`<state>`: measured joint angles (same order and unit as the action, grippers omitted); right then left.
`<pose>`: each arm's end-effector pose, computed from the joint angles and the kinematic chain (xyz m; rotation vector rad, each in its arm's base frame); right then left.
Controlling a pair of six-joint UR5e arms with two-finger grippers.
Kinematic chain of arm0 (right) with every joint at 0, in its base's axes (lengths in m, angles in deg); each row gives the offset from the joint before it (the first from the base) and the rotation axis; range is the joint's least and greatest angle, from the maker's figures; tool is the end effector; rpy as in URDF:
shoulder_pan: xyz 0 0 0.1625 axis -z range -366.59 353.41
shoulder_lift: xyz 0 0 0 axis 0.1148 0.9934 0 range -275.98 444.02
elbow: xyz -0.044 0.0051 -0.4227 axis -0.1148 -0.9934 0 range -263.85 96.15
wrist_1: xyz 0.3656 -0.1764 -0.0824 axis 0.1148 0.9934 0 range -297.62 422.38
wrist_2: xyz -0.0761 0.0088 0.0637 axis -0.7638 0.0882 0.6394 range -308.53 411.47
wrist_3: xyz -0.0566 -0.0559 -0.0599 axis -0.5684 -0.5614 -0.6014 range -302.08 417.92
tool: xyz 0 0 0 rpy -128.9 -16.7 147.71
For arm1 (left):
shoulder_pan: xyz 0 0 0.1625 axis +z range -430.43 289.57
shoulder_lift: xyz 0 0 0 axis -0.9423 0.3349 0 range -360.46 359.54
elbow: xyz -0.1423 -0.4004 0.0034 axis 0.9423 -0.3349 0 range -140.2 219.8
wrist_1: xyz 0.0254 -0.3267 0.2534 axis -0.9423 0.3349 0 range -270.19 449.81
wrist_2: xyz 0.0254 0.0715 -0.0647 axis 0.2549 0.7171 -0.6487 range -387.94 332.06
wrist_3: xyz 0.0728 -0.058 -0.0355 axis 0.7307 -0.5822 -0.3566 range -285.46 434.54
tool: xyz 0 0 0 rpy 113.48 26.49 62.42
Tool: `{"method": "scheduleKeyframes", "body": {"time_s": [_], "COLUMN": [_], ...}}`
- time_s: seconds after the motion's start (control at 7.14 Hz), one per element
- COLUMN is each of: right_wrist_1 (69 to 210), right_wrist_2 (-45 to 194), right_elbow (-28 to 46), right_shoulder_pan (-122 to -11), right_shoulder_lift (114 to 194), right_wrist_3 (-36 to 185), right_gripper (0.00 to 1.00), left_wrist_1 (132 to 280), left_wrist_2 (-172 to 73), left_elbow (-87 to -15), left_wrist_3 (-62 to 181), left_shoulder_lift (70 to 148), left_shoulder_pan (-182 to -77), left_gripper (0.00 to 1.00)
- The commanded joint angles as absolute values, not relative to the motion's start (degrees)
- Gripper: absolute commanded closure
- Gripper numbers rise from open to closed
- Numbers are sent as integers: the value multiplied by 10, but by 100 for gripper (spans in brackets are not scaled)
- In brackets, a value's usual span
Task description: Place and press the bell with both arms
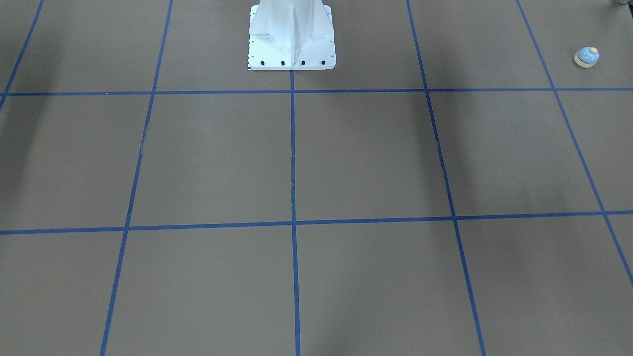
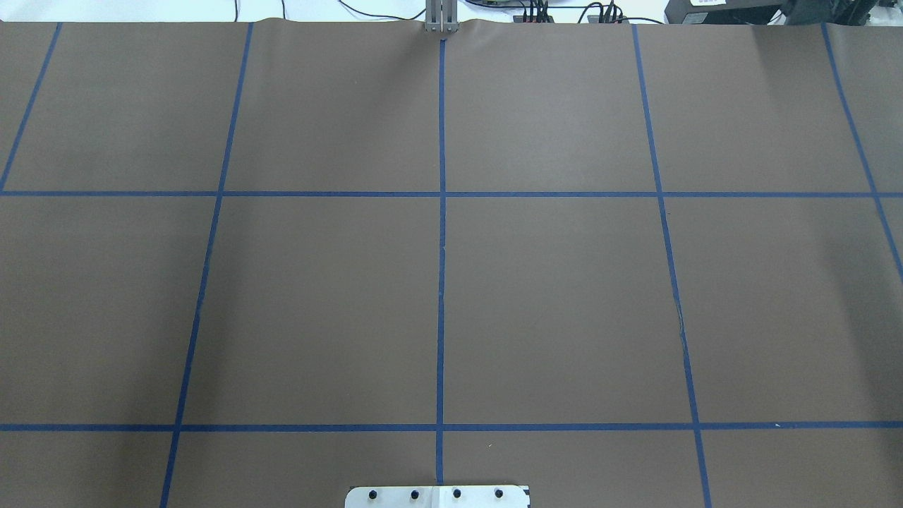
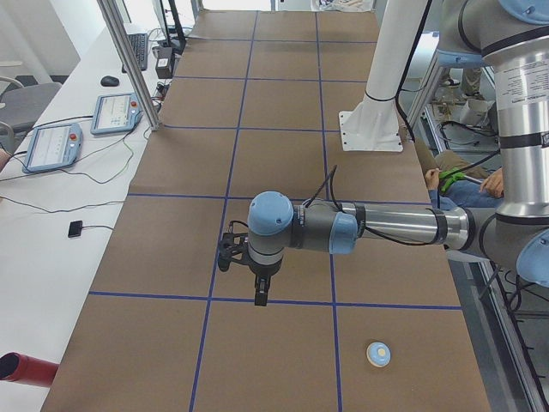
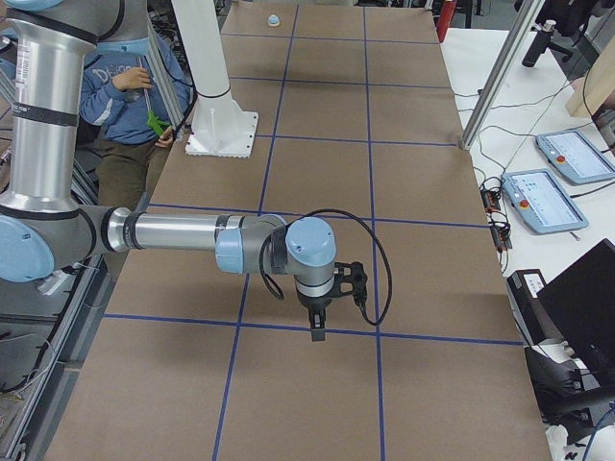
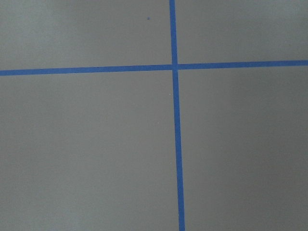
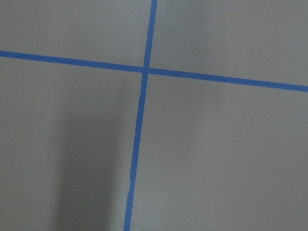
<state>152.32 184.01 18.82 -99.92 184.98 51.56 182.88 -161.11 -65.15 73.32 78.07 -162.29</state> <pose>0.0898 -0.4085 0.6383 0.0922 -0.7376 -0.0619 -0.0785 -0.4120 0.6160 0.1130 0.7520 -0.0082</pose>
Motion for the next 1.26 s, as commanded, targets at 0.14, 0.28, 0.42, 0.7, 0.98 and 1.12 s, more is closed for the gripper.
{"method": "scheduleKeyframes", "body": {"time_s": [0.14, 0.28, 0.42, 0.7, 0.98, 1.12], "right_wrist_1": [1530, 1530, 1528, 1520, 1521, 1521], "right_wrist_2": [1839, 1839, 1843, 1865, 1868, 1886], "right_elbow": [189, 188, 189, 190, 177, 176], "right_shoulder_pan": [-982, -981, -981, -981, -981, -980], "right_shoulder_lift": [1854, 1853, 1854, 1864, 1865, 1863], "right_wrist_3": [515, 515, 515, 517, 520, 521], "right_gripper": [0, 0, 0, 0, 0, 0], "left_wrist_1": [1832, 1832, 1834, 1834, 1832, 1828], "left_wrist_2": [-1620, -1621, -1622, -1623, -1631, -1671], "left_elbow": [-646, -653, -651, -648, -648, -642], "left_wrist_3": [738, 737, 737, 736, 734, 732], "left_shoulder_lift": [781, 779, 779, 765, 764, 763], "left_shoulder_pan": [-1621, -1621, -1621, -1621, -1620, -1619], "left_gripper": [0, 0, 0, 0, 0, 0]}}
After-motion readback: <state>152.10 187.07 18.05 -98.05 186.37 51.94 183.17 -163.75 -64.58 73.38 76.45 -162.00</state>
